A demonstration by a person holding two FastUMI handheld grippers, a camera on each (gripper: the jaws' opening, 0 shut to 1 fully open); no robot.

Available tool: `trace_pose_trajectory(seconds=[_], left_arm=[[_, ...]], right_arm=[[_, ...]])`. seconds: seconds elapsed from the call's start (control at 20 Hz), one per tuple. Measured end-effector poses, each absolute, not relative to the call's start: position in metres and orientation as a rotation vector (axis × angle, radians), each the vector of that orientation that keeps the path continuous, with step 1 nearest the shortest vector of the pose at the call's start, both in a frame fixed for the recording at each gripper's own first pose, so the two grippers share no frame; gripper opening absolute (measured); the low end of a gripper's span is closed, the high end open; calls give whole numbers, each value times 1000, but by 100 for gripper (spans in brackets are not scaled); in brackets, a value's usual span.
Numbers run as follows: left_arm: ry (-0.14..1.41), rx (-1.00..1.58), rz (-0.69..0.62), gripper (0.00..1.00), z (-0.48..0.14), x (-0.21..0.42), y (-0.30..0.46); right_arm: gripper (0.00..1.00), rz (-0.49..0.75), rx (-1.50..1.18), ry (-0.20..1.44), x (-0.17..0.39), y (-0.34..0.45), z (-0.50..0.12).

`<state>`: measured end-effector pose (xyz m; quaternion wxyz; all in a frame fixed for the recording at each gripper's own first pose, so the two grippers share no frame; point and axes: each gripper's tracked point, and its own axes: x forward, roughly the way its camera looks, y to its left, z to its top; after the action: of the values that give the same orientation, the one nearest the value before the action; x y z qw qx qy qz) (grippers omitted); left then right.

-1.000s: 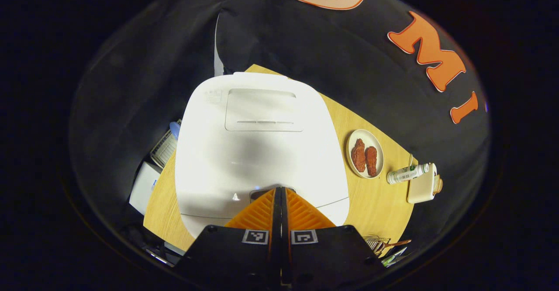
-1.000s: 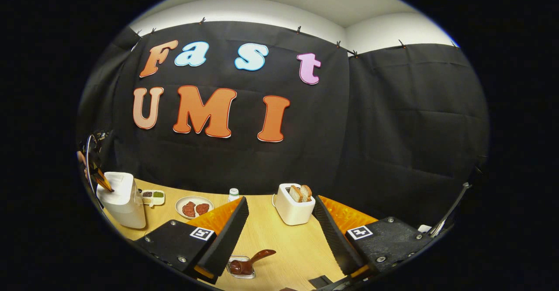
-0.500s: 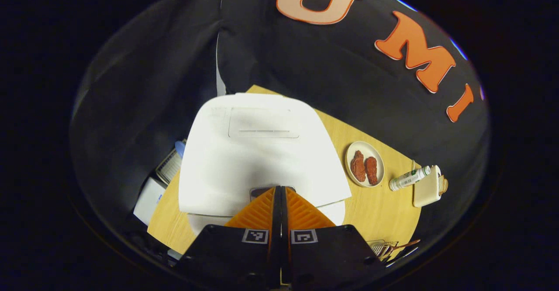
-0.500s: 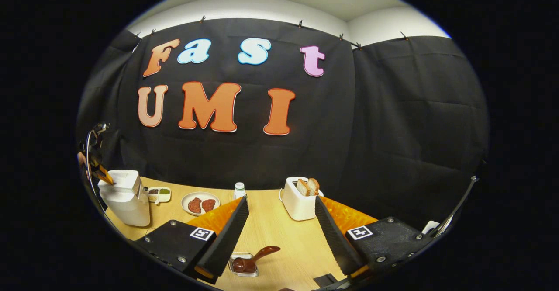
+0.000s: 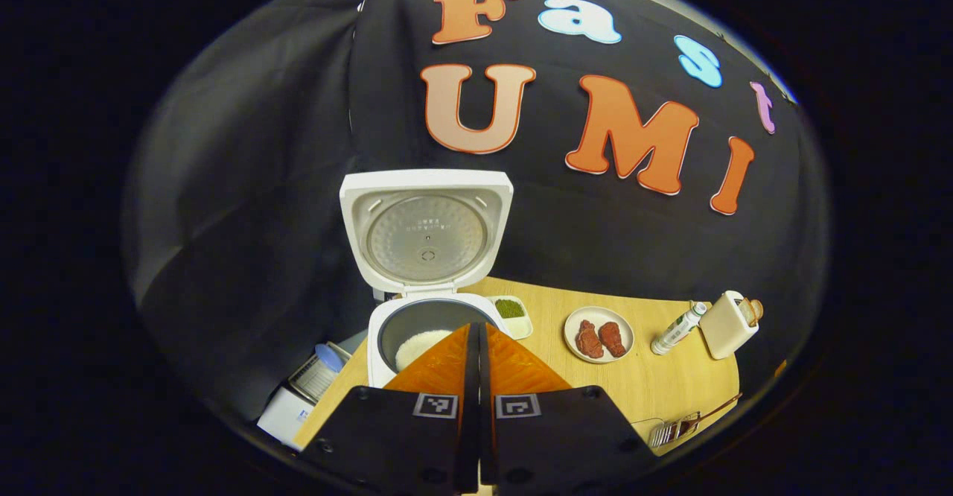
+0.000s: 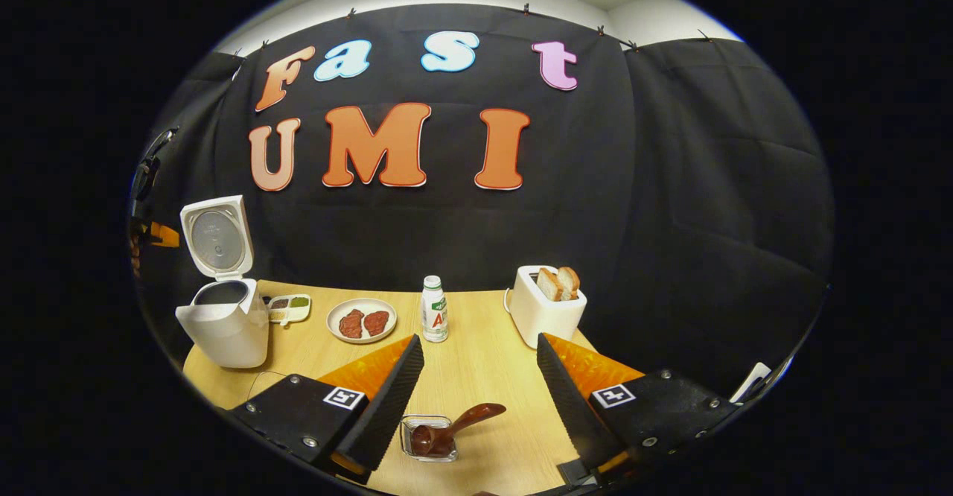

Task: Close the left gripper, press the button to open the rice cooker; take a wooden spoon from the chopstick holder with the right hand, scoop a spoonful of rice and pour it into the rice cooker, then put the wooden spoon back into the chopstick holder.

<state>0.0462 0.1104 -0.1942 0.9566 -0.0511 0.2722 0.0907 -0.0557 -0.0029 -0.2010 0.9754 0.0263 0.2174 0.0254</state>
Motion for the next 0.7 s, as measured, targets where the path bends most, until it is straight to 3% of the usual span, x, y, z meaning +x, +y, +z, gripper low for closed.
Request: trace_pose_trajectory(seconds=[0.7], left_arm=[[118, -63, 202, 6, -64, -4, 68]], right_arm=[[95, 148, 103, 653, -62, 1, -299]])
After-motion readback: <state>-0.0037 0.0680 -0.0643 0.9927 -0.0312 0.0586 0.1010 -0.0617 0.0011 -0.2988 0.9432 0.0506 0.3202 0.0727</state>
